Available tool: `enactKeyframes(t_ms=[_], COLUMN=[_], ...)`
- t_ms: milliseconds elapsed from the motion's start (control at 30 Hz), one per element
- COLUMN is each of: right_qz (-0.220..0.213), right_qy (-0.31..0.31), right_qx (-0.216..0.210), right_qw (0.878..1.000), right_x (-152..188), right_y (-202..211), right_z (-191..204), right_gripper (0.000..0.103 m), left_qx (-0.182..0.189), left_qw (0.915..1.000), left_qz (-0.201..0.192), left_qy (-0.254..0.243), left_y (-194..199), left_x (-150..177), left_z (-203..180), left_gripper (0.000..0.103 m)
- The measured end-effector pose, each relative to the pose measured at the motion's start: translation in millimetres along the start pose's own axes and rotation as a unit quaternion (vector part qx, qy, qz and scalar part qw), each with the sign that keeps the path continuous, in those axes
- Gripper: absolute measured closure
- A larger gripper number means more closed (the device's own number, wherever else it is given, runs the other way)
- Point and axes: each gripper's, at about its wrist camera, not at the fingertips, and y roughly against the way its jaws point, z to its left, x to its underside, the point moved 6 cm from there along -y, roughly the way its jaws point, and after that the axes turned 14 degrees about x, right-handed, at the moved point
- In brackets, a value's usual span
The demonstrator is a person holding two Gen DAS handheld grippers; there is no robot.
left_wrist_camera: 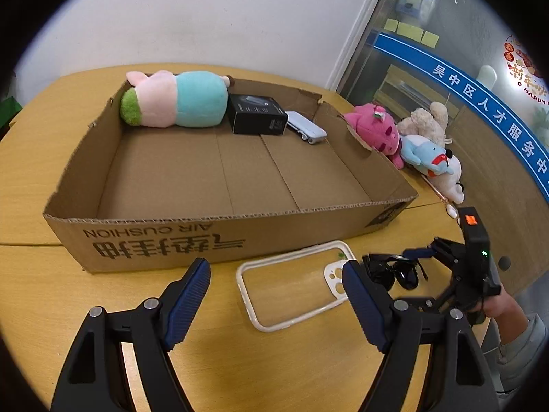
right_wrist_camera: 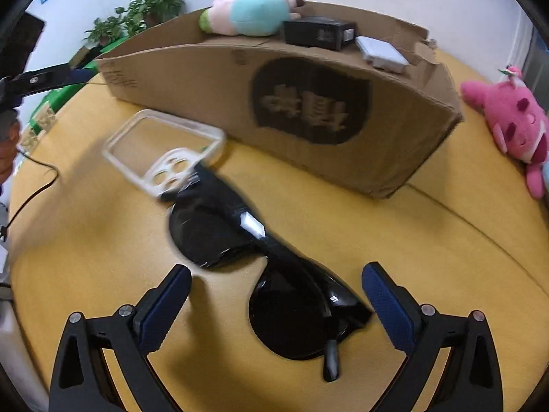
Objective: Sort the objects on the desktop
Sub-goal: 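Open both grippers and withdraw them toward the black sunglasses, then close both grippers on the folded black sunglasses and lift them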
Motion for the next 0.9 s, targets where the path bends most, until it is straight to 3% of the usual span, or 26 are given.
enactKeyframes(t_ms=[167, 267, 333, 500, 600, 800, 900], right_qz=[0.005, -0.001, -0.002, 0.005, 0.0, 0.0, 0.001], right_qy=[0.011, 0.025, 0.02, -0.061, -0.104, -0.099, -0.142], right_qx=[-0.02, 0.002, 0.021, 0.03, 0.019, 0.011, -0.028], right_qw=[1.0, 1.0, 1.0, 0.998, 0.994, 0.995, 0.989], right_x=[17.4, 23.3, 24.4, 19.0, 15.1, 12.3, 13.4], right_y=[20.7, 26.3, 26.6, 26.4, 27.4, 27.6, 32.2], right_z=[35.9, 51.9, 51.7, 38.2, 32.4, 34.4, 19.1], right_gripper=[0.002, 0.01, 0.013, 0.013, 0.013, 0.012, 0.012], left_qx=[0.013, 0.026, 0.034, 0.048, 0.05, 0.046, 0.049], left_qw=[0.9998, 0.9994, 0.999, 0.998, 0.9977, 0.9976, 0.9976], left_qz=[0.011, 0.02, 0.027, 0.039, 0.044, 0.048, 0.046], left_qy=[0.013, 0.011, 0.009, 0.009, 0.01, 0.019, 0.016], left_y=[-11.7, -21.4, -27.7, -39.1, -41.0, -41.8, -41.3], left_x=[7.4, 10.0, 11.0, 14.3, 16.5, 20.0, 19.6], left_z=[1.1, -4.4, -9.2, -15.8, -15.7, -9.7, -10.4], left_gripper=[0.024, 0.024, 0.024, 0.024, 0.024, 0.024, 0.024])
